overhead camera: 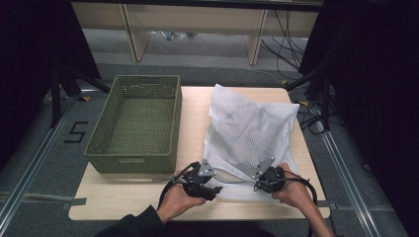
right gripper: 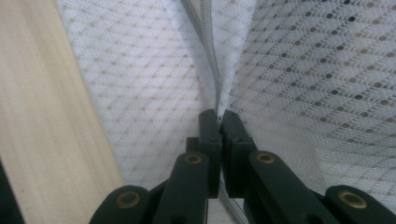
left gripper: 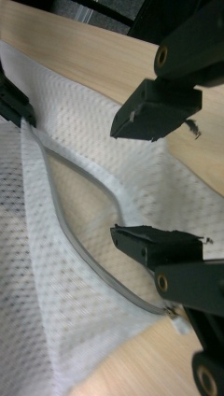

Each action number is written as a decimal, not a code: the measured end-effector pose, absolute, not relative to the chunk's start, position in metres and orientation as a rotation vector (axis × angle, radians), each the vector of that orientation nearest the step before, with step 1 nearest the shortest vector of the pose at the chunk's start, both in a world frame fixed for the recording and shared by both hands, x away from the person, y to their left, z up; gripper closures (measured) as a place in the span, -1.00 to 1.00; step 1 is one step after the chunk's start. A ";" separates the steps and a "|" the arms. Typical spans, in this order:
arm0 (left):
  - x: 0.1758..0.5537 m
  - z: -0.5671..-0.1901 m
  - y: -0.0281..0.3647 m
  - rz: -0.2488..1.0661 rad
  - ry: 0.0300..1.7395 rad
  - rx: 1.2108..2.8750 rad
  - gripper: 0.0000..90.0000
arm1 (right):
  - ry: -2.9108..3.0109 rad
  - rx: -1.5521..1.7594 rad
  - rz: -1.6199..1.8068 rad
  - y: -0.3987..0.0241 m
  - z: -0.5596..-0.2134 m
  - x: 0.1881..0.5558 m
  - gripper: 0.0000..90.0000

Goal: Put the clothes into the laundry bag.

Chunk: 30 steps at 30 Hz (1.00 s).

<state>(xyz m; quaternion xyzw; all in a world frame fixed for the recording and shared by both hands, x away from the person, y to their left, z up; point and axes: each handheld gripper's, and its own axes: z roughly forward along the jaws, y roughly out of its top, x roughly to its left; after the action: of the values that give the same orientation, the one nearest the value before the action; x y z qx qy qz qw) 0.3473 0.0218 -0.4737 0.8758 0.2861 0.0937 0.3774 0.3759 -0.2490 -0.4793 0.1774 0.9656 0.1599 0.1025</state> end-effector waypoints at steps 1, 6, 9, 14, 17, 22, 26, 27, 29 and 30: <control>0.347 -0.474 0.024 0.235 0.736 2.247 -0.09 | 2.846 0.531 0.473 -0.250 -0.480 0.377 0.98; 0.345 -0.474 0.031 0.233 0.742 2.231 -0.19 | 2.853 0.542 0.463 -0.252 -0.480 0.375 0.98; 0.343 -0.471 0.040 0.244 0.751 2.218 -0.25 | 2.846 0.553 0.435 -0.256 -0.480 0.375 0.98; 0.339 -0.469 0.057 0.249 0.771 2.191 -0.30 | 2.820 0.598 0.431 -0.265 -0.479 0.374 0.97; 0.337 -0.468 0.066 0.260 0.761 2.185 -0.33 | 2.805 0.589 0.474 -0.266 -0.479 0.373 0.79; 0.332 -0.470 0.077 0.263 0.751 2.187 -0.39 | 2.702 0.675 0.592 -0.267 -0.465 0.365 0.30; 0.332 -0.469 0.081 0.275 0.724 2.181 -0.46 | 2.599 0.797 0.734 -0.272 -0.453 0.356 -0.03; 0.330 -0.468 0.082 0.270 0.754 2.159 -0.48 | 2.559 0.774 0.785 -0.275 -0.451 0.356 -0.05; 0.330 -0.466 0.085 0.278 0.758 2.155 -0.51 | 2.477 0.841 0.887 -0.280 -0.447 0.352 -0.06; 0.329 -0.466 0.085 0.273 0.757 2.139 -0.52 | 2.435 0.877 0.938 -0.283 -0.444 0.351 -0.08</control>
<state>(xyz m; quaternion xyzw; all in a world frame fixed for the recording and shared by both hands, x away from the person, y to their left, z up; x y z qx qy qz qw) 0.3289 0.0854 -0.4664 0.8516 0.3012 0.1087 0.4151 0.3515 -0.2829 -0.4439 0.3126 0.8678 0.3343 0.1934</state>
